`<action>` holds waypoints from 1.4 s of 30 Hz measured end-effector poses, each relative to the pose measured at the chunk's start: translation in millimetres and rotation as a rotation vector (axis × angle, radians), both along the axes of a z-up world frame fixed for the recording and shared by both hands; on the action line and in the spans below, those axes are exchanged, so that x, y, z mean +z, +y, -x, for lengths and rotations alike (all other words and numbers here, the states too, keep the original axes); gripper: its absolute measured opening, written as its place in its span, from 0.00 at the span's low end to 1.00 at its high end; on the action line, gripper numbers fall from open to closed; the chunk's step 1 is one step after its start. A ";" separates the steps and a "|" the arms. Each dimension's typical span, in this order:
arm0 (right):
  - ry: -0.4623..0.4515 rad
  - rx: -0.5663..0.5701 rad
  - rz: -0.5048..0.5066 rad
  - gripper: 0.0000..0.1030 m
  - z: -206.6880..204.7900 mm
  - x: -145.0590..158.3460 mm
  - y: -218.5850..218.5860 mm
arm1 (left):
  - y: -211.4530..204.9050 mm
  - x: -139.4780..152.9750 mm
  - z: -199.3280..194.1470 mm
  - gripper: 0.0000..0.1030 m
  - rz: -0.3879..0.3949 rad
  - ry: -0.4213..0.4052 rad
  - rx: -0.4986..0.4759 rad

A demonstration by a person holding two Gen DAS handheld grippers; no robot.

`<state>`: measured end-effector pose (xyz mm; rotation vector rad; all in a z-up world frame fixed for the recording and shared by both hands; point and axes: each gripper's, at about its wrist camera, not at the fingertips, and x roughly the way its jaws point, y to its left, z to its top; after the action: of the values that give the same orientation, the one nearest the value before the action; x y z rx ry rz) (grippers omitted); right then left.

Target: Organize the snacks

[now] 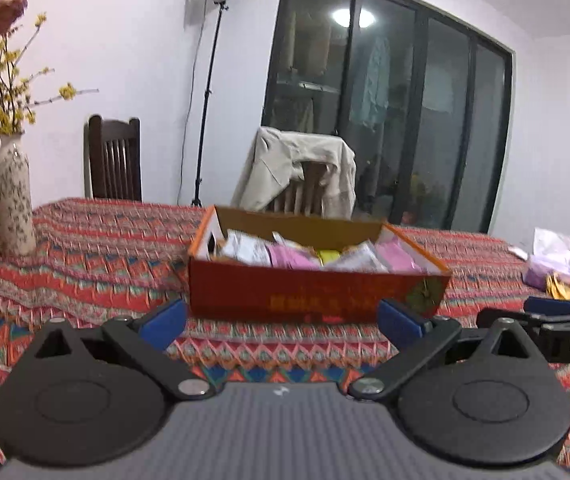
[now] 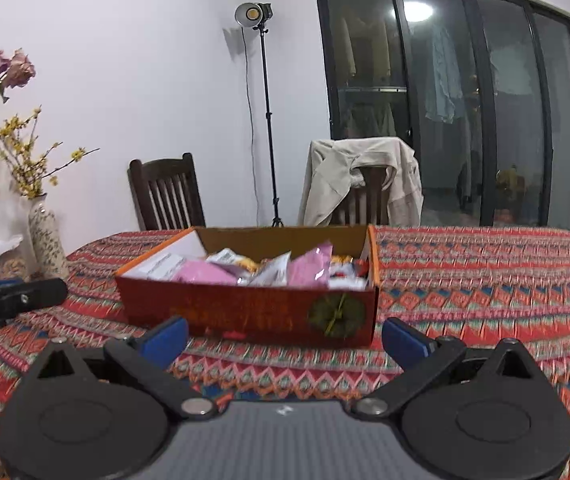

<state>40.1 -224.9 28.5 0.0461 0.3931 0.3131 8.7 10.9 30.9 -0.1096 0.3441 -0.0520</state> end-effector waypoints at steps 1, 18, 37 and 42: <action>0.010 0.002 -0.007 1.00 3.3 -2.8 -0.9 | -1.2 -3.5 1.9 1.00 -0.003 0.007 -0.002; 0.058 0.010 0.002 1.00 18.8 -18.8 3.2 | -2.0 -21.8 23.9 1.00 -0.018 0.029 -0.004; 0.058 0.009 0.004 1.00 19.6 -17.7 6.1 | -2.5 -21.3 26.7 1.00 -0.026 0.027 0.000; 0.058 0.009 0.004 1.00 19.3 -17.9 6.2 | -2.9 -20.3 26.8 1.00 -0.028 0.026 -0.002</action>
<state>20.8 -218.7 10.6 0.0500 0.4519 0.3205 -18.1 8.0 10.7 -0.0824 0.3709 -0.0480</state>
